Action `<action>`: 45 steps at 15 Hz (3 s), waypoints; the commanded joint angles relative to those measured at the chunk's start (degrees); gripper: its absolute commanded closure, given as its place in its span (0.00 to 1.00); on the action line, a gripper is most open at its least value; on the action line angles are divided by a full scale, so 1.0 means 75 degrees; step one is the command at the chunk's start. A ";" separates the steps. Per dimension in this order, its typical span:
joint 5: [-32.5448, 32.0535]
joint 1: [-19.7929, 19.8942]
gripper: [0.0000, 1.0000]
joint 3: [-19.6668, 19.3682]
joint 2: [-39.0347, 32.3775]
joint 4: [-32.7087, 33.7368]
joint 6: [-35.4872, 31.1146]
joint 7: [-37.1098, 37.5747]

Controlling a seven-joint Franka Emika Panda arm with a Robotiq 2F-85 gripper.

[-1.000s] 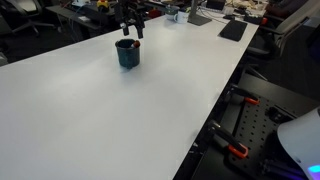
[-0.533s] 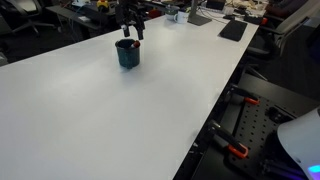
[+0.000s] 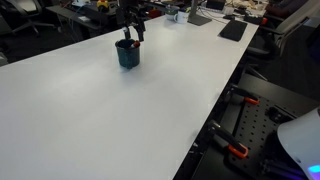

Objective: Put the marker on the table

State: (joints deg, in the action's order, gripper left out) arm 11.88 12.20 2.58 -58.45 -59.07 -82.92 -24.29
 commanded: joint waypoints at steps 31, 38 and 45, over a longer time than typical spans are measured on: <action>0.0192 0.0378 0.96 -0.0180 0.2251 -0.1161 -0.0629 0.0450; 0.0125 0.0500 0.96 -0.0352 0.2999 -0.2372 -0.1506 0.0407; 0.0254 0.0639 0.96 -0.0443 0.3266 -0.3707 -0.2505 0.0222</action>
State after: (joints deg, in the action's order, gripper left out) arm 12.65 17.00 -0.62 -37.14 -80.09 -98.04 -22.06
